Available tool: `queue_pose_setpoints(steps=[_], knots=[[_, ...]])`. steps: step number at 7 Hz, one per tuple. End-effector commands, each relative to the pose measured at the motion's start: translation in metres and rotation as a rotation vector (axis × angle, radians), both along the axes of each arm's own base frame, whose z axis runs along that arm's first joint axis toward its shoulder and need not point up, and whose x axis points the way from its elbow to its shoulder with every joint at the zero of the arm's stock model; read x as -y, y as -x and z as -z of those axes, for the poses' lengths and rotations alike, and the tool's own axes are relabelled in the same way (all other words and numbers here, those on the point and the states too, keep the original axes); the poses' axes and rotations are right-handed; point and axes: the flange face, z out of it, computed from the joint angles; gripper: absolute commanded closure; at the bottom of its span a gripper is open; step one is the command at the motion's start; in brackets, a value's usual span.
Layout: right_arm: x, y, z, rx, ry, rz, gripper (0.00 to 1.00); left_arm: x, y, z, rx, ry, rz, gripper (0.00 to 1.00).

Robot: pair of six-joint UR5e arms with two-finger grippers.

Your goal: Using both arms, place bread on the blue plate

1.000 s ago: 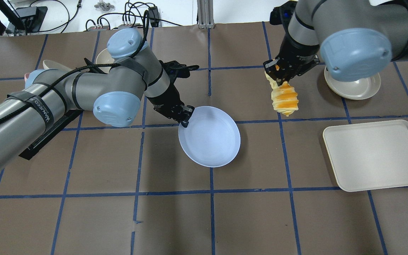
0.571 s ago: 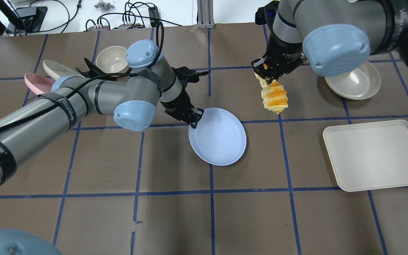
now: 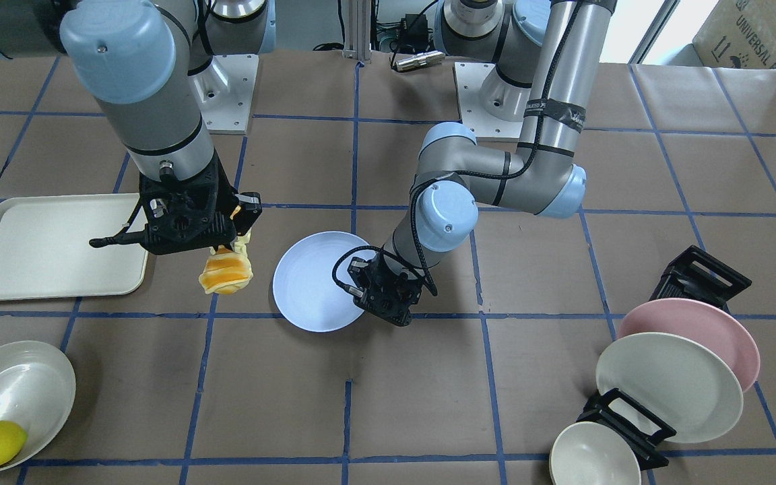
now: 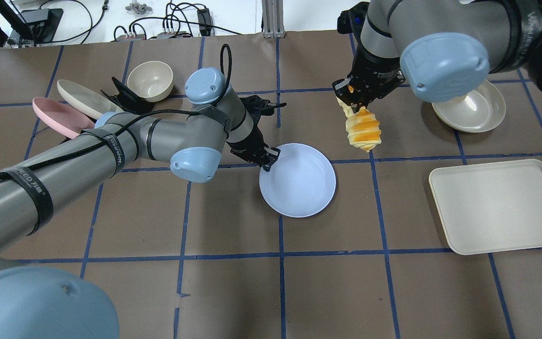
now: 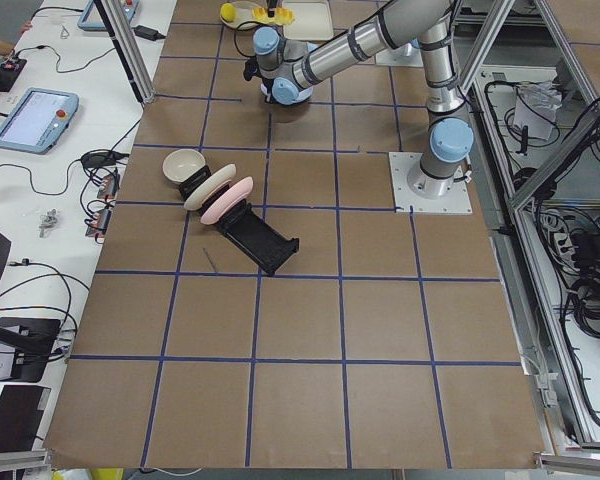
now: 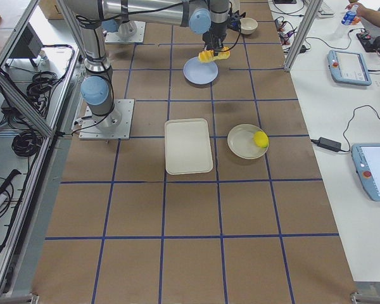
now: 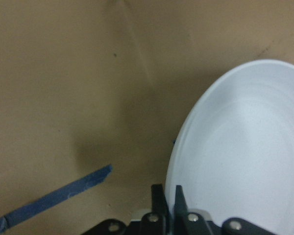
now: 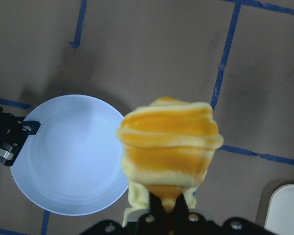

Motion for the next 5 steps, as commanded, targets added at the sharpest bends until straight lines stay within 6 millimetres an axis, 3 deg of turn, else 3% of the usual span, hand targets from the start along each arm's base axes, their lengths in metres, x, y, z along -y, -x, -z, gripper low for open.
queue_pose_setpoints(steps=[1,2,3,4,5], knots=[[0.000,0.000,0.002,-0.001,-0.003,-0.001,0.96,0.013,-0.023,-0.010,-0.004,0.018,-0.034,0.86],[0.000,0.000,0.003,-0.001,-0.005,-0.002,0.96,0.012,-0.030,-0.006,0.001,0.007,-0.045,0.83],[-0.001,0.000,0.003,-0.002,-0.006,-0.002,0.96,0.015,-0.031,-0.009,0.005,0.016,-0.048,0.57],[-0.001,0.000,0.003,-0.002,-0.006,-0.002,0.96,0.015,-0.034,-0.009,0.006,0.012,-0.055,0.09],[-0.001,0.000,0.003,-0.003,-0.006,-0.004,0.96,0.015,-0.035,-0.015,0.009,0.013,-0.056,0.00]])
